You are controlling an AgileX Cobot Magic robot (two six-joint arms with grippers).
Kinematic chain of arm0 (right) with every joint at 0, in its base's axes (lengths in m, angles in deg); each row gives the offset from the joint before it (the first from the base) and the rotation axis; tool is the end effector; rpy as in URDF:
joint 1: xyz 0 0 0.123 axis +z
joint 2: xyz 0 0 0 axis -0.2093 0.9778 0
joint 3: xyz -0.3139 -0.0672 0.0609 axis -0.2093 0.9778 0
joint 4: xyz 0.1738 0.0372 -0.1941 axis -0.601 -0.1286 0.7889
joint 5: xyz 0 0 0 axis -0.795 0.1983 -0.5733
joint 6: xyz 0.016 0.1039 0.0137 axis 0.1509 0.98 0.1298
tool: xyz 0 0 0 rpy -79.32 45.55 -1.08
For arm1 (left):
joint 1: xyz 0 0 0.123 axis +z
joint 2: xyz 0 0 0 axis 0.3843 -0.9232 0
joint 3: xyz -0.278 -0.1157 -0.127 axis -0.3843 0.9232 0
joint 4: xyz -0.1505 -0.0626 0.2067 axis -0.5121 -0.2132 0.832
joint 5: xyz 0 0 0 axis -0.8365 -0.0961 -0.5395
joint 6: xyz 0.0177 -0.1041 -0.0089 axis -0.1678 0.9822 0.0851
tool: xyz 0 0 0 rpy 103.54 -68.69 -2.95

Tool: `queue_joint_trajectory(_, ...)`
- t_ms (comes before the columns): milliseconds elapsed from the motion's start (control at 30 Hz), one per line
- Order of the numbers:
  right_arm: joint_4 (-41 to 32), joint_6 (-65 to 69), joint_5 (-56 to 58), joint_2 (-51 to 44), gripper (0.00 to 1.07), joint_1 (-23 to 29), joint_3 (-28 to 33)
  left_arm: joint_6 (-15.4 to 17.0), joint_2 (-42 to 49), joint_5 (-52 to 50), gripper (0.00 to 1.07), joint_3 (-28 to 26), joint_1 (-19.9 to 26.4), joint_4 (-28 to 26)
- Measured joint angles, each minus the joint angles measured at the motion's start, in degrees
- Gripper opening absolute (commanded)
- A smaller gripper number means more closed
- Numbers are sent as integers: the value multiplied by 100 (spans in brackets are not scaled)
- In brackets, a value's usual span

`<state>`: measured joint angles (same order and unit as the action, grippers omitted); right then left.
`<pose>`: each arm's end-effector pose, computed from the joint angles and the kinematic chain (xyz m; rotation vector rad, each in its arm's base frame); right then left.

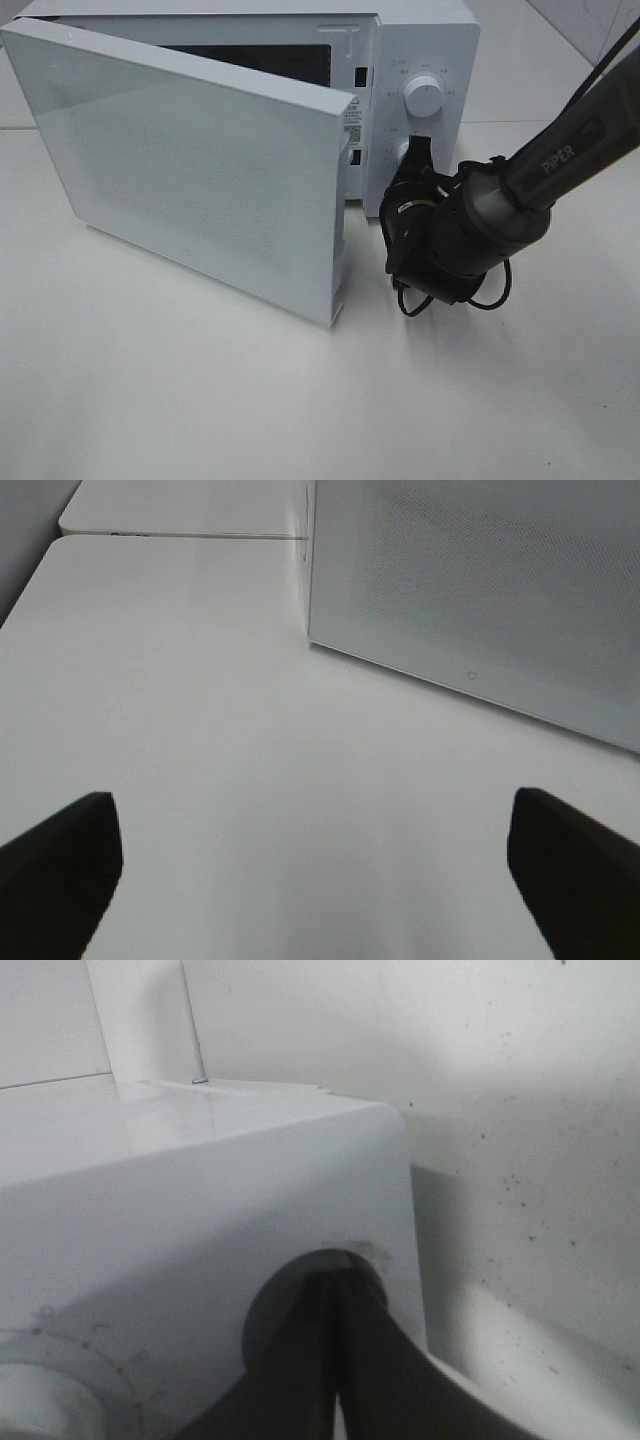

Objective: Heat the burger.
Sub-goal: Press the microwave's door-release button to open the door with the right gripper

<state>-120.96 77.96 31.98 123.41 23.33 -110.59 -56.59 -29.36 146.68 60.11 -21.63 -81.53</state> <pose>0.3900 0.1970 0.0905 1.5411 1.3789 0.9521 -0.0240 -0.0083 0.2794 0.0399 2.0126 -0.0592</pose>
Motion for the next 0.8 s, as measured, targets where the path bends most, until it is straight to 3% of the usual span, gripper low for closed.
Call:
queue_joint_trajectory(333,-6,0,80,-11,0,0,-6,0,0,0,98,0,0,6)
queue_joint_trajectory(800,1031,17,544,-561,0,-206,556,0,0,0,98,0,0,6)
